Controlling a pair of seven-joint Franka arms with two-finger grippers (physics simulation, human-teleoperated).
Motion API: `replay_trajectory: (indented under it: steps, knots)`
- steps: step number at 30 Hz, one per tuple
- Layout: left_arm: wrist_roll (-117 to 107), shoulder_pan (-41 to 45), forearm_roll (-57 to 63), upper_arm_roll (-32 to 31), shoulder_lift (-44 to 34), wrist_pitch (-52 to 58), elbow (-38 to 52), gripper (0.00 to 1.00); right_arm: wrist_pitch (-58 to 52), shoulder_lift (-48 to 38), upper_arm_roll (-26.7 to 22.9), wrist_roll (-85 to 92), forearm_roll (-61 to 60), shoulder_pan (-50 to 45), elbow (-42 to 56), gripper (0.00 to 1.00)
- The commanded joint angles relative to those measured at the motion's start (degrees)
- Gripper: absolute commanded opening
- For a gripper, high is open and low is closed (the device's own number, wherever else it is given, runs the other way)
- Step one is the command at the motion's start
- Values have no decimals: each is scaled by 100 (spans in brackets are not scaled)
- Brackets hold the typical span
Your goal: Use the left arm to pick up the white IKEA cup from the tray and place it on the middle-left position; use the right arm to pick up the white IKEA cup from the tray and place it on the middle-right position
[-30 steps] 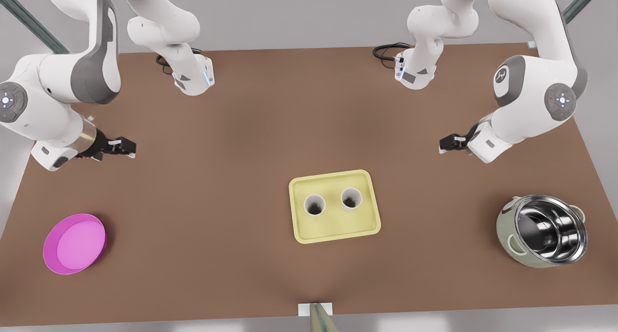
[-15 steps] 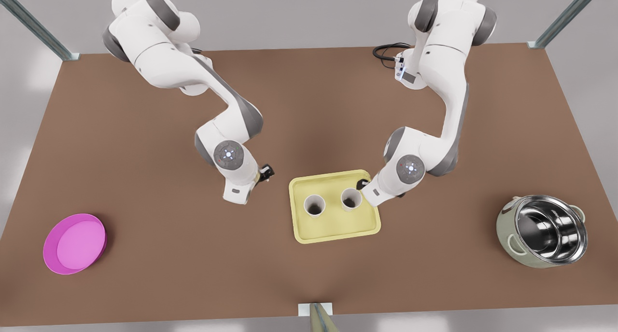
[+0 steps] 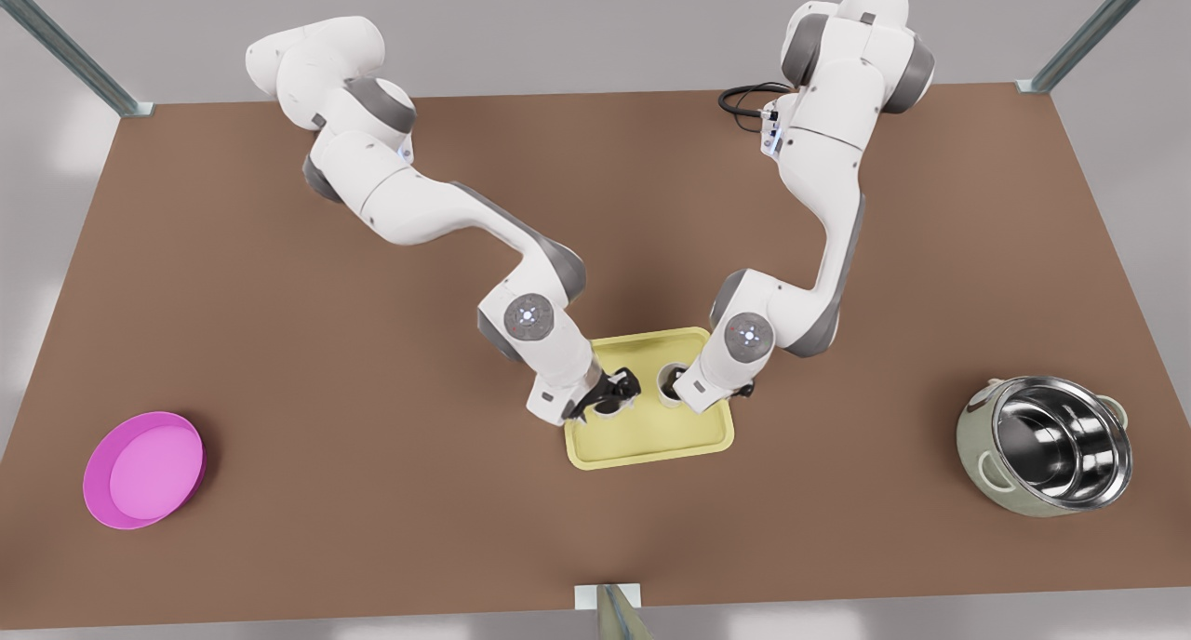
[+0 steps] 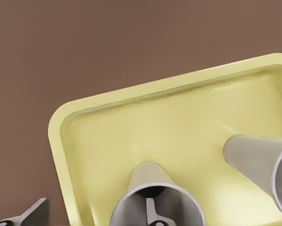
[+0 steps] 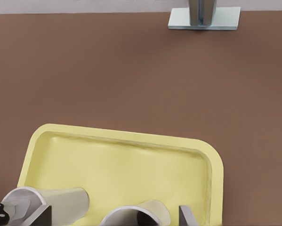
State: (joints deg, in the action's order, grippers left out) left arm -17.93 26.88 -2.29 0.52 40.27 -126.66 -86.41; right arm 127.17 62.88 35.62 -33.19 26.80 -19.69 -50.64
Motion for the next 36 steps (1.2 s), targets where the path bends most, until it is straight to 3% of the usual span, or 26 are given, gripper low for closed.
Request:
replay_trajectory:
  steps: [1,2,4,8,12,15,18,21,23,25,29,31,36]
  knots:
    - [-668,2,-17,-8,16,-350,-16,100,159,66,6,-1902,255,-53,2,100]
    - [-668,2,-35,-8,60,-377,37,100,150,93,-29,-1893,308,-44,-7,100]
    - [-677,11,-61,-8,122,-394,72,80,27,198,-47,-1876,642,-44,-7,100]
    - [-879,160,-17,-8,403,-491,336,71,-403,295,-20,-1849,1213,-53,2,100]
    - [-879,151,9,10,368,-465,353,25,-1019,286,155,-1841,1732,-61,10,100]
    - [-879,142,9,28,350,-438,353,11,-1124,295,147,-1840,1749,-79,-25,100]
    - [-870,116,9,54,315,-412,353,11,-1098,453,147,-1814,1749,-114,-34,99]
    - [-466,-455,0,151,-36,230,634,11,-1010,523,147,-1823,1732,-105,-25,69]
    - [78,-815,36,238,-142,230,634,10,-957,532,208,-1823,1732,-105,-25,61]
    - [1028,-1105,-8,529,-107,54,696,10,-931,532,235,-1823,1732,-105,-25,43]
    - [1714,-1387,1,529,473,-1457,837,10,-957,532,296,-1823,1732,-114,-42,28]
    - [1714,-1448,-8,529,781,-2072,837,10,-975,532,349,-1832,1732,-114,-42,26]
    - [1705,-1501,-26,520,895,-2249,837,10,-1194,348,612,-1867,1714,79,-60,27]
